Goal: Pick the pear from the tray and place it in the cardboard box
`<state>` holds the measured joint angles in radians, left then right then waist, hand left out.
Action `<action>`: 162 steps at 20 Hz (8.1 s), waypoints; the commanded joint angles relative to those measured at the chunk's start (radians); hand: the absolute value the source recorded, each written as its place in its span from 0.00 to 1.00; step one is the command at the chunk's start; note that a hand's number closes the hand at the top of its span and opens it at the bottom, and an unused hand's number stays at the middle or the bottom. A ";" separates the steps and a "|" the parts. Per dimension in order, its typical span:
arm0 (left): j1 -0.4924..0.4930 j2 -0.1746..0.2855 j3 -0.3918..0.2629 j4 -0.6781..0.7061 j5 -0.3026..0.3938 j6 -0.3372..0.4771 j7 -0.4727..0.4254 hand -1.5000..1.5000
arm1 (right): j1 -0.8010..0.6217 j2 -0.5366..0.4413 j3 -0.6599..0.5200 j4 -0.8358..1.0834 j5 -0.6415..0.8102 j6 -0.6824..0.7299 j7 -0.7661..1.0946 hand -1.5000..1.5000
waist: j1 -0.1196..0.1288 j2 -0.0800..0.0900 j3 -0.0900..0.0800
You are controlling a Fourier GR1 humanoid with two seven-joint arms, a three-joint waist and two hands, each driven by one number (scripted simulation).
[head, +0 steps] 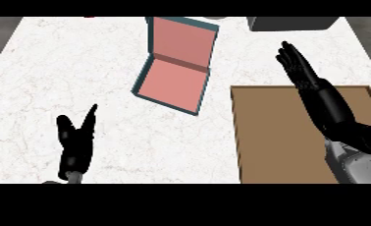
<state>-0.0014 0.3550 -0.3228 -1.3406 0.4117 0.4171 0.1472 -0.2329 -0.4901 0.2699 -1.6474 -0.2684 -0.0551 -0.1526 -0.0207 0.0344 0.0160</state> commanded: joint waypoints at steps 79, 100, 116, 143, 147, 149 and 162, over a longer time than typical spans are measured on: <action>-0.019 -0.047 0.263 -0.139 -0.486 -0.248 -0.101 0.50 | -0.353 -0.144 -0.310 1.198 0.490 0.794 -0.104 0.00 | 0.030 -0.032 -0.015; 0.000 -0.115 0.273 -0.233 -0.557 -0.282 -0.024 0.50 | -0.307 -0.082 -0.367 1.124 0.600 0.495 -0.153 1.00 | 0.031 -0.032 -0.015; -0.018 -0.105 0.309 -0.180 -0.513 -0.332 -0.056 0.50 | -0.661 -0.030 -0.083 1.069 1.062 0.047 -0.325 1.00 | 0.052 -0.027 -0.015; -0.007 -0.099 0.366 -0.164 -0.534 -0.353 -0.106 0.50 | -0.899 0.302 -0.214 0.797 0.767 0.392 -0.129 1.00 | 0.029 -0.034 -0.017; 0.010 -0.131 0.326 -0.216 -0.562 -0.337 -0.055 0.50 | -0.972 0.378 -0.187 0.887 0.820 0.350 -0.071 1.00 | 0.038 -0.032 -0.017; -0.004 -0.098 0.358 -0.183 -0.528 -0.381 -0.091 0.50 | -1.027 0.391 -0.183 0.997 0.847 0.336 -0.101 1.00 | 0.050 -0.026 -0.017; -0.050 -0.118 0.341 -0.190 -0.565 -0.376 -0.063 0.50 | -1.005 0.489 -0.074 1.269 0.796 0.122 -0.095 0.00 | 0.078 -0.020 -0.017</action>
<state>-0.0260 0.2171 -0.0015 -1.5469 -0.1657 0.0656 0.0906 -1.2534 -0.0106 0.1626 -0.4498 0.5639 0.1346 -0.2120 0.0477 0.0117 -0.0008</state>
